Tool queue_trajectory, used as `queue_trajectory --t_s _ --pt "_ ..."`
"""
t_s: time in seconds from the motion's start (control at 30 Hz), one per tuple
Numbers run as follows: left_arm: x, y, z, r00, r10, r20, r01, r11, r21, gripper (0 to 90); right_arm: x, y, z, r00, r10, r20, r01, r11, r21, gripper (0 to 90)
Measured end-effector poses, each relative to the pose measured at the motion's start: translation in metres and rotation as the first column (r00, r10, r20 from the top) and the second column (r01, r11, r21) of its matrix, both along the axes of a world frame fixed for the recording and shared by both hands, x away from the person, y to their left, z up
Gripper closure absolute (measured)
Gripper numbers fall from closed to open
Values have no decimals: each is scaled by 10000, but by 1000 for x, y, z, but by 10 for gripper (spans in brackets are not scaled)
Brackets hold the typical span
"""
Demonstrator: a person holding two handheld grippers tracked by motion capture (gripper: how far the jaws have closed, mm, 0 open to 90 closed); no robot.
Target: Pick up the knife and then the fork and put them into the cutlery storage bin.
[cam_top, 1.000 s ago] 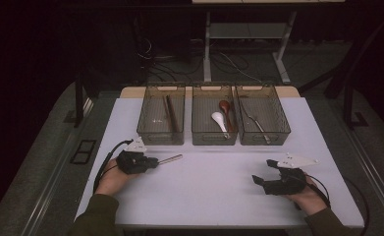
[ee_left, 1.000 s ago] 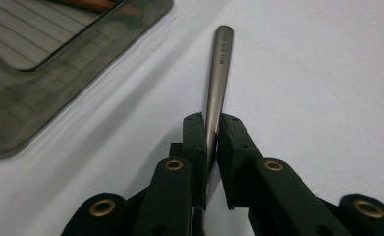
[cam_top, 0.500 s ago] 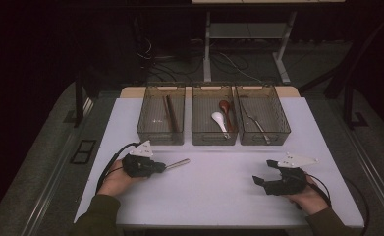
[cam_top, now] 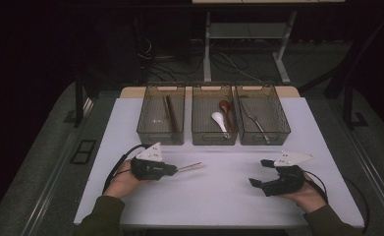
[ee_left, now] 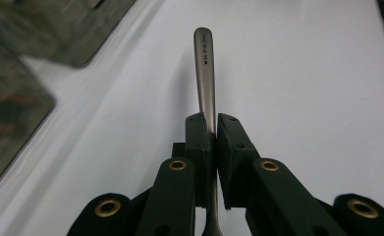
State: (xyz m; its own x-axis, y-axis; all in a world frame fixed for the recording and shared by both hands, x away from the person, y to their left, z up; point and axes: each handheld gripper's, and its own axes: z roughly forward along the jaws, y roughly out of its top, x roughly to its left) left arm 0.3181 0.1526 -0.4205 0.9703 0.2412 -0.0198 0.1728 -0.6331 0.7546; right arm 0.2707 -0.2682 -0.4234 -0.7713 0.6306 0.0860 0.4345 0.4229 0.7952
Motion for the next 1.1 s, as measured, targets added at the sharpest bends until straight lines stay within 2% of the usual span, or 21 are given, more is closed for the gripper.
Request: queue_trajectory --t_s 0.17,0.27,0.5,0.6,0.67,0.73,0.77,0.83,0.9,1.0,1.1 --pt "-7 -18 5 9975 -706 103 706 9975 -28 838 0 12 4 9958 906 -92 -907 9958 -123 187" --pt "-13 -32 7 9936 -1128 106 1129 9935 -113 838 1 22 6 9887 1484 -230 -1487 9888 -145 187" --pt "-25 -63 9 9763 -2157 154 2155 9765 83 838 5 44 9 9704 2361 -507 -2370 9714 -140 192" --pt "-29 -73 9 9689 -2467 185 2464 9691 131 838 6 54 9 9580 2784 -683 -2799 9599 -132 192" --pt "-30 -78 10 9629 -2680 321 2675 9634 183 838 6 63 8 9457 3133 -867 -3150 9491 -61 195" --pt "-32 -82 10 9590 -2813 340 2807 9596 198 838 5 70 7 9296 3518 -1099 -3543 9351 -32 257" --pt "-33 -83 11 9569 -2886 337 2878 9574 249 838 6 74 6 9236 3635 -1219 -3667 9303 -42 258" --pt "-34 -85 11 9547 -2955 349 2946 9552 277 838 7 81 3 9081 3917 -1480 -3970 9178 -76 295" --pt "-34 -86 11 9528 -3013 387 3003 9534 282 838 10 86 1 8902 4325 -1432 -4406 8972 -289 352" --pt "-35 -87 11 9506 -3073 446 3061 9515 316 838 12 94 0 8657 4683 -1767 -4776 8785 -115 453" --pt "-36 -88 11 9509 -3068 417 3057 9516 304 838 15 101 -1 8478 4930 -1956 -5051 8629 -148 562"
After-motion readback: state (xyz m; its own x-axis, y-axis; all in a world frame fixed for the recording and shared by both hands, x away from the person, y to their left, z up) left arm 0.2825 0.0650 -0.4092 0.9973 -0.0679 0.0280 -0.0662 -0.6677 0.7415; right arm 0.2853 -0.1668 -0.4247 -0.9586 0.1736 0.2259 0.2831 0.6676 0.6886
